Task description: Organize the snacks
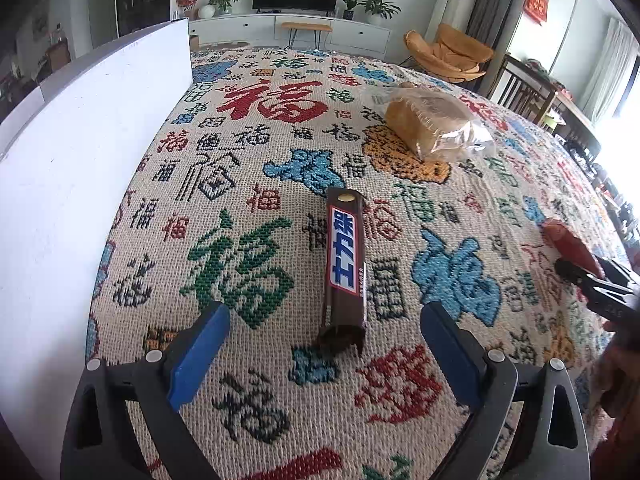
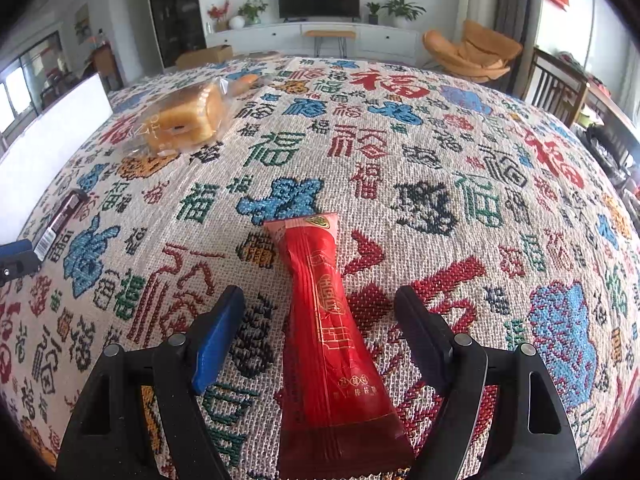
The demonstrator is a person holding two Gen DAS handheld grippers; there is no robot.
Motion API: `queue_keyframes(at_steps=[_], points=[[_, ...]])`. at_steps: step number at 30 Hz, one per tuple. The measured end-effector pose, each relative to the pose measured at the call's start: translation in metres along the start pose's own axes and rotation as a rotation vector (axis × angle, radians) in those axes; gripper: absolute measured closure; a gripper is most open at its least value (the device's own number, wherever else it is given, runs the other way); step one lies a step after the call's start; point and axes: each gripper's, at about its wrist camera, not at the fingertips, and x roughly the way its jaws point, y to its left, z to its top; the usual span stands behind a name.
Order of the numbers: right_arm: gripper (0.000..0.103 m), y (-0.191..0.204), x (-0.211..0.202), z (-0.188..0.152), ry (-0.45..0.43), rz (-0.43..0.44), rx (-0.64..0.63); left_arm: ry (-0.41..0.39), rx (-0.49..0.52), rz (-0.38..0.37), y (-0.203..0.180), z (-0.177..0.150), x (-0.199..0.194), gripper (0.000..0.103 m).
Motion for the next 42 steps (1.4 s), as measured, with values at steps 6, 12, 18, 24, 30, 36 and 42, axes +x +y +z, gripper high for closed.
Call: queue_keyframes(at_steps=[6,12,18,24,30,36,42], points=[[0.022,0.000,0.000,0.000,0.001,-0.003,0.000,-0.015,0.072,0.088,-0.011,0.002,0.014,0.000],[0.022,0.000,0.000,0.000,0.001,-0.003,0.000,-0.016,0.077,0.084,-0.009,0.003,0.014,0.000],[0.022,0.000,-0.001,0.000,0.000,-0.002,0.000,-0.016,0.076,0.083,-0.008,0.003,0.014,0.000],[0.022,0.000,-0.001,0.000,0.001,-0.003,0.000,-0.016,0.076,0.083,-0.008,0.002,0.014,0.000],[0.022,0.000,0.000,0.000,0.001,-0.003,-0.001,-0.016,0.076,0.083,-0.008,0.002,0.014,0.000],[0.022,0.000,-0.001,0.000,0.001,-0.003,0.000,-0.016,0.074,0.083,-0.009,0.002,0.014,0.000],[0.011,0.000,0.004,0.005,0.045,0.046,-0.024,0.045,0.095,0.069,-0.008,0.011,0.017,0.000]])
